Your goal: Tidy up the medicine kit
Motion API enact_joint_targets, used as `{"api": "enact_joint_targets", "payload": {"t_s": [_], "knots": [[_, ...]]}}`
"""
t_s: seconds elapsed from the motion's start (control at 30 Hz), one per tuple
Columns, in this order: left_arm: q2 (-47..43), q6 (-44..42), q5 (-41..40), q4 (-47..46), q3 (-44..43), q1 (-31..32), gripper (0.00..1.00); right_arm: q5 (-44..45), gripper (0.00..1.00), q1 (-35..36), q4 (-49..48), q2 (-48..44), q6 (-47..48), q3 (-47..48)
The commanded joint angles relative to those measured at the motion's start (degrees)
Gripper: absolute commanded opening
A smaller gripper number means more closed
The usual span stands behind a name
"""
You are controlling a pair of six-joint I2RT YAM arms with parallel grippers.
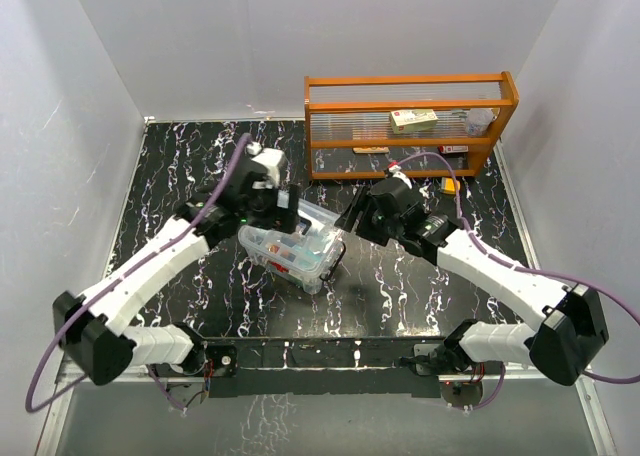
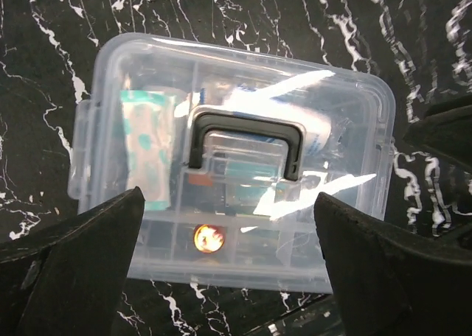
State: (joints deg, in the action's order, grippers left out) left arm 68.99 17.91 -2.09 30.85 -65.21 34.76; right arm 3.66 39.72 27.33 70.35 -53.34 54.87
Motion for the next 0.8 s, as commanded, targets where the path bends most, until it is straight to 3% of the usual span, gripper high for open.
{"api": "enact_joint_targets", "payload": {"t_s": [0.0, 0.3, 0.63, 0.77], "knots": [[5.7, -1.8, -13.9, 3.7, -5.3, 7.8, 0.99, 2.2, 0.61, -1.4, 0.0, -3.0, -2.3, -1.6], [11.7, -2.2, -3.5, 6.4, -6.2, 8.6, 0.99, -1.1, 0.62, -3.7, -2.6, -6.8, -3.0, -6.6], [15.9, -1.6, -5.5, 11.2, -3.8, 8.7, 0.99, -13.3, 0.76, -6.3, -26.6, -13.6, -2.8, -21.1], [16.8, -1.3, -7.1, 12.0, -1.2, 9.2, 0.99, -15.3, 0.81, -6.4, -31.9, -13.5, -2.5, -23.6]]}}
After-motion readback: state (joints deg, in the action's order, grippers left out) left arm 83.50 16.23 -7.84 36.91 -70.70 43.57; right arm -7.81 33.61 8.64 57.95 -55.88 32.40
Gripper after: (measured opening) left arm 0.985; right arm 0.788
